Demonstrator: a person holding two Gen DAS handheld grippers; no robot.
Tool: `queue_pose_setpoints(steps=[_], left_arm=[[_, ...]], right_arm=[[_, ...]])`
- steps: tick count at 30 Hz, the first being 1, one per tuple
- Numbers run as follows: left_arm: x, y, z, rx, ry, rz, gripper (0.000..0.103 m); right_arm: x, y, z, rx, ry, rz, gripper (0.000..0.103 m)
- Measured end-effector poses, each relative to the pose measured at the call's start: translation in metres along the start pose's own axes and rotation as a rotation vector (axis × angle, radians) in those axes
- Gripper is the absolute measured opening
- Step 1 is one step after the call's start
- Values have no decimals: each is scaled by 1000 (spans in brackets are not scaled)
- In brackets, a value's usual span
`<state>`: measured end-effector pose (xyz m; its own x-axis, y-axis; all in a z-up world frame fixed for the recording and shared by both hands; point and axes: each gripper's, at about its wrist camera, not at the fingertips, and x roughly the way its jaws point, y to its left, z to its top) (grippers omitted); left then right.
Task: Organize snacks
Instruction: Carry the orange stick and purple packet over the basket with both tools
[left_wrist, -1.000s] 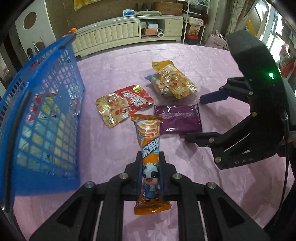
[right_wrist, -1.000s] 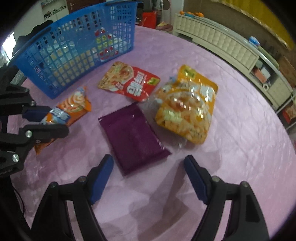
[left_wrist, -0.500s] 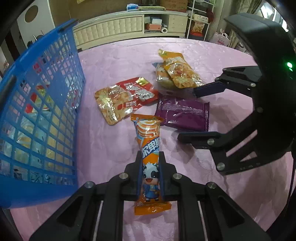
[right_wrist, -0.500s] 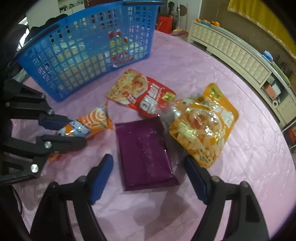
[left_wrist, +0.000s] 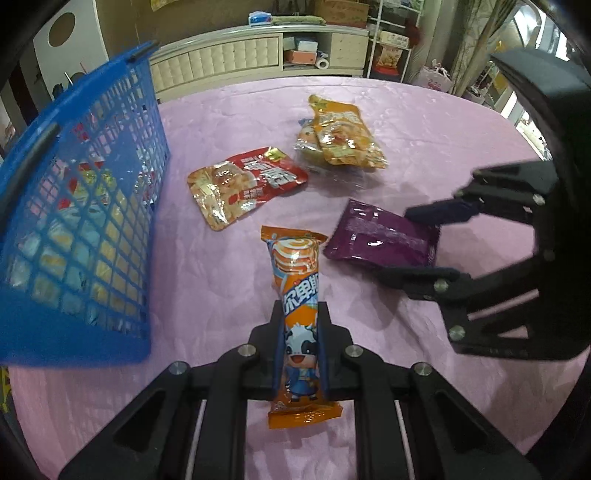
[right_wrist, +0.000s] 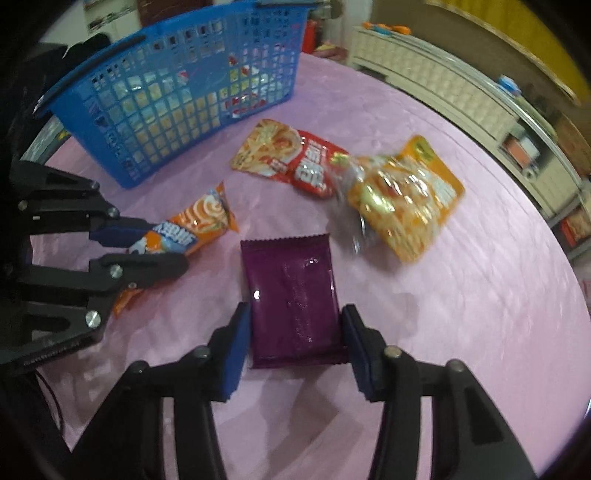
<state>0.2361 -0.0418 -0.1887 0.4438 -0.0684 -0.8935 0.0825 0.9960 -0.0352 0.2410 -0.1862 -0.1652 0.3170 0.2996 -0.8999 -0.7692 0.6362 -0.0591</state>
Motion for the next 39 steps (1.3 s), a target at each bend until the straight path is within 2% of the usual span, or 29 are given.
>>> queue_pose_setpoints(steps=[7,12,19,25,30,35,39], left_arm=[[-44,-8,-19,14,-73,-13,13],[-84,-10,-28,19,-137,-35,13],[-134,0,-34,21,-204,-33,14],[-167,29,-29,25,-252,-5,14],[-198,65,-18,-10,-282,-41,14],[-215,100,1,-25,-313,0,14],[-216,130,15,-46,-307,13,14]], right_arm=[[-53,20,-27,213,-45,-57,54],[-90,43,-28,276,-107,-90,54],[-134,65,-17,288,-192,-126,54],[-157,78,13,255,-258,-125,54],[-166,92,51,209,-311,-109,54],[-167,104,86,171,-342,-83,54],[-160,112,114,151,-357,-64,54]])
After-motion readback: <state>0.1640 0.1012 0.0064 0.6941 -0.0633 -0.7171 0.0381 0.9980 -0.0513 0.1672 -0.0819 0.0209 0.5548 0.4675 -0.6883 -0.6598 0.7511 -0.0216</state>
